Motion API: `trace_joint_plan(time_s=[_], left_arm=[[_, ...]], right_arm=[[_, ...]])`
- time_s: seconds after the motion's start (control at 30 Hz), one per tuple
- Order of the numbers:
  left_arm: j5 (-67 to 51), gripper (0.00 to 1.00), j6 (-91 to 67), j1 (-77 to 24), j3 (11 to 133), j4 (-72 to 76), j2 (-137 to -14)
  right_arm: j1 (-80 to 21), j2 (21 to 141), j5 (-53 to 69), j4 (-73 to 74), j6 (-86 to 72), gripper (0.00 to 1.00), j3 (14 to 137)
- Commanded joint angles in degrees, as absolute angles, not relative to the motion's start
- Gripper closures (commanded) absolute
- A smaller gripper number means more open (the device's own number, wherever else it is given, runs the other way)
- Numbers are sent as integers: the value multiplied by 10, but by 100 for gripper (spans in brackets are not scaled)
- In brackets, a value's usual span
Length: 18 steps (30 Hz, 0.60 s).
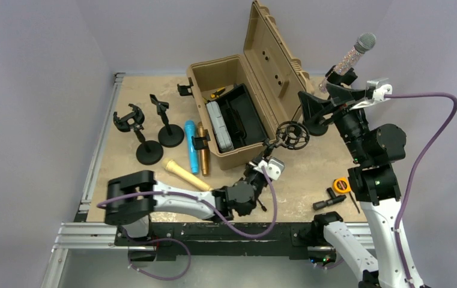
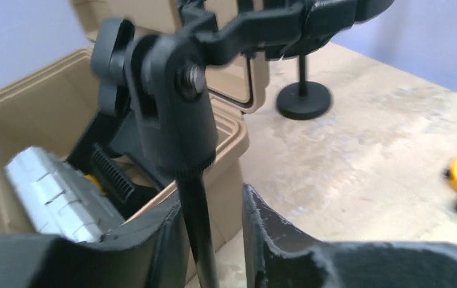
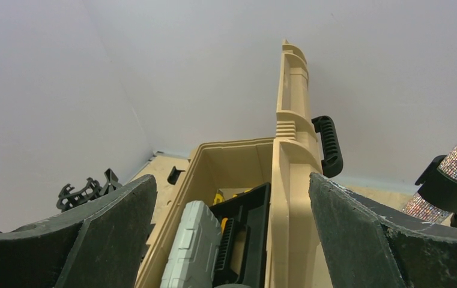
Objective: Remove the microphone from the stand
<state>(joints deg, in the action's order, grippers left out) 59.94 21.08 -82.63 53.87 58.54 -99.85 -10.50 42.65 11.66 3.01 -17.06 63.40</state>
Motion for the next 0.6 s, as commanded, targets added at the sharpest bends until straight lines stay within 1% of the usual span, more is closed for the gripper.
trace_joint_plan(time_s=[0.0,0.1,0.17,0.2,0.4,0.5,0.57], left_arm=[[343,61,-89,-769,516,315,-866],[272,47,-68,-762,501,326,-859],[208,38,-87,-750,477,334,-839],[162,36,-106,-741,465,334,-825],[30,24,-131,-698,387,334,-728],[-30,10,-146,-669,355,311,-673],[-51,8,-155,-653,339,288,-636]], right_arm=[[-107,433,128,3,-173,4,631],[-107,433,128,2,-176,4,630],[-107,431,127,3,-178,4,628],[-107,432,127,2,-178,4,628],[-107,436,128,2,-179,4,625],[-107,439,135,-8,-183,4,620],[-107,442,140,-16,-186,5,617]])
